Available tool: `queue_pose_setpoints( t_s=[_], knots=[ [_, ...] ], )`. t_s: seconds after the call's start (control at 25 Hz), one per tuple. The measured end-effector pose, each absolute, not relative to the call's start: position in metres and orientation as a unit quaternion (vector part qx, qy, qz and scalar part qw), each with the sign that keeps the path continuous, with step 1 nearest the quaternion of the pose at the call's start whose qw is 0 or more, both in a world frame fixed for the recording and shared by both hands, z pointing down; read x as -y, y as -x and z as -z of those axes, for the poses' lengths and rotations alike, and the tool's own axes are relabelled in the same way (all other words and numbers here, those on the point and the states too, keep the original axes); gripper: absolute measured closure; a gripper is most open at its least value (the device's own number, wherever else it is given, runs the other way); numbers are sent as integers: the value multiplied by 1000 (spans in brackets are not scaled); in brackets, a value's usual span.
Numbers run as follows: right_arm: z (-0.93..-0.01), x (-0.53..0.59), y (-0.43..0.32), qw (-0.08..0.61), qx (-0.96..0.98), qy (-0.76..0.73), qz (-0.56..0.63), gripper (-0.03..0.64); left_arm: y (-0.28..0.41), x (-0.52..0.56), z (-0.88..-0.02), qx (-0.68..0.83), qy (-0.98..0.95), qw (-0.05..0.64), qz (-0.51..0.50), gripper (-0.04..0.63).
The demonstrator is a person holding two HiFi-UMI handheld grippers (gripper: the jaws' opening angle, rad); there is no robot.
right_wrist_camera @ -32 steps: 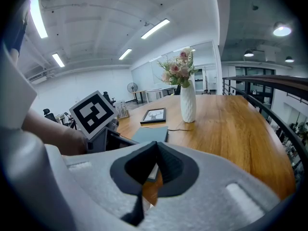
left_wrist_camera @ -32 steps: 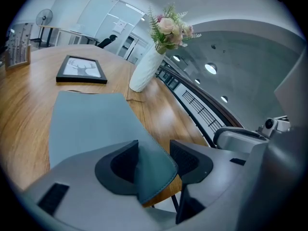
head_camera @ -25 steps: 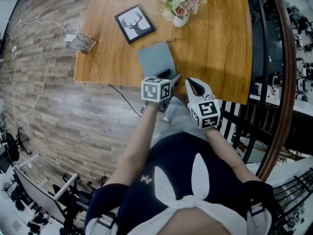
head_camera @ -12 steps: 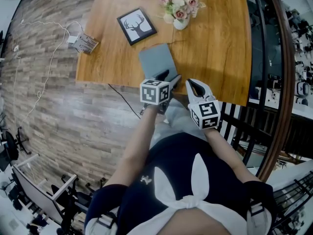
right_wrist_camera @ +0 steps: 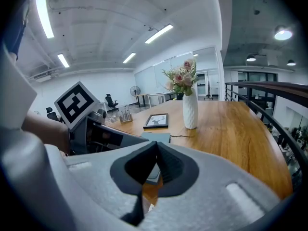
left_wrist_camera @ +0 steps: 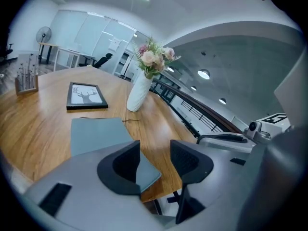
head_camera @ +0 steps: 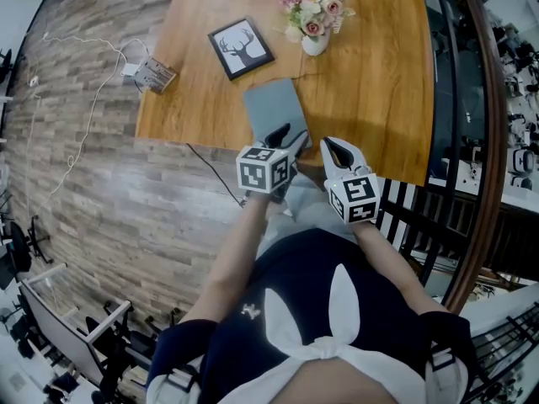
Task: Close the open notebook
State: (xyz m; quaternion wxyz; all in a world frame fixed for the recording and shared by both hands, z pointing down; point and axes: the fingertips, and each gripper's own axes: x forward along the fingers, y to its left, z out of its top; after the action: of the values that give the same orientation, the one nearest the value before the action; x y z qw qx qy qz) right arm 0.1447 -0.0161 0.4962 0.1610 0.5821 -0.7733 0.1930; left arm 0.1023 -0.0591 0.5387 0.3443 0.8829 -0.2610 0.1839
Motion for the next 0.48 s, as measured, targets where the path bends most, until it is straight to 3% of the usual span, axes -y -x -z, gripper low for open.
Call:
queue_pose_setpoints(
  t_s=[0.16,0.48],
  knots=[
    [-493,15,-143,157,778,-579,-187,618,-93,62,-523,288,-888,319,-165,465],
    [-483,13,-137,149,788,-570,-176,618,-76,61,-503,324,-888,293,-146,554]
  ],
)
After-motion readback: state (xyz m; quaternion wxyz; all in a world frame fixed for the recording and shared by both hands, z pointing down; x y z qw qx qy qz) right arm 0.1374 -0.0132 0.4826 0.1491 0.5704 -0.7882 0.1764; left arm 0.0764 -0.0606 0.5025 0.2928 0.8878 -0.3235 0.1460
